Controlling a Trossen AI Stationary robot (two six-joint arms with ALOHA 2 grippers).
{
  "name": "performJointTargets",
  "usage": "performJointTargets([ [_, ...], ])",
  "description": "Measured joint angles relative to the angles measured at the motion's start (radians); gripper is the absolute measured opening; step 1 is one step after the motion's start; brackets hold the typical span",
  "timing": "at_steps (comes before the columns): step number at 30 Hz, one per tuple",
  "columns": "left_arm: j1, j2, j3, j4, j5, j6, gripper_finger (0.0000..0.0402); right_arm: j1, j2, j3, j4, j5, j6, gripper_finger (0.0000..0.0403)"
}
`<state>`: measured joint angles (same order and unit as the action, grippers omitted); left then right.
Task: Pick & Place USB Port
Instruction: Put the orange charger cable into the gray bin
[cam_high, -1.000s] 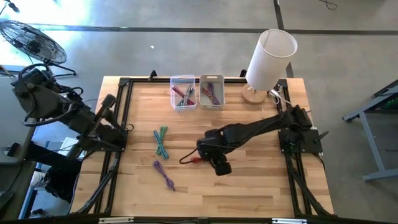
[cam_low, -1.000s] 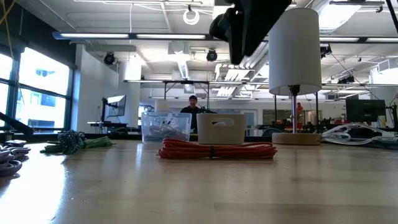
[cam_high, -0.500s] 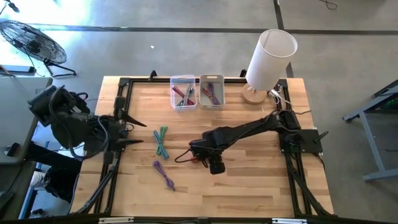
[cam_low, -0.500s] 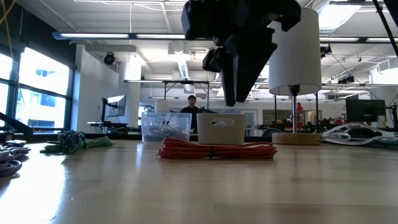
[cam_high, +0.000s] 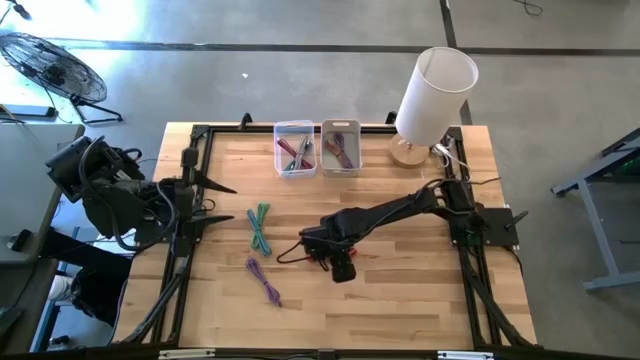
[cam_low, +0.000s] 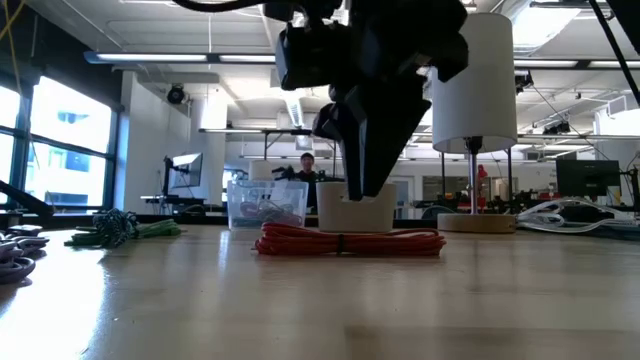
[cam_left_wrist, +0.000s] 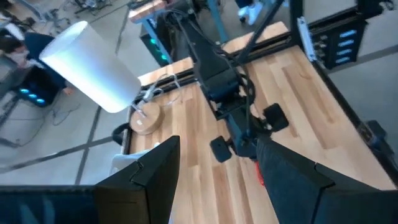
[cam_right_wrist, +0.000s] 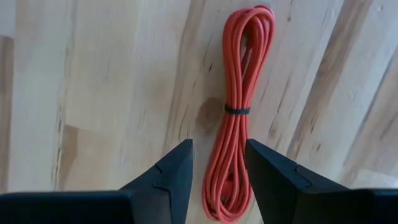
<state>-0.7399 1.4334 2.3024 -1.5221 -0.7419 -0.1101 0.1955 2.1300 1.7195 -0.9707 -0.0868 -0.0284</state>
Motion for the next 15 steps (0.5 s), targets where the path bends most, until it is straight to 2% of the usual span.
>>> performJointTargets([
  [6,0.000,0.010,0.000,0.000,0.015,0.008,0.0209,-0.001,-0.001,-0.087,0.067,-0.028,0.010,0.0139],
  [15,0.000,0.028,0.000,0.001,-0.033,0.037,0.0209,-0.003,-0.011,-0.227,0.216,-0.039,0.033,0.0139],
])
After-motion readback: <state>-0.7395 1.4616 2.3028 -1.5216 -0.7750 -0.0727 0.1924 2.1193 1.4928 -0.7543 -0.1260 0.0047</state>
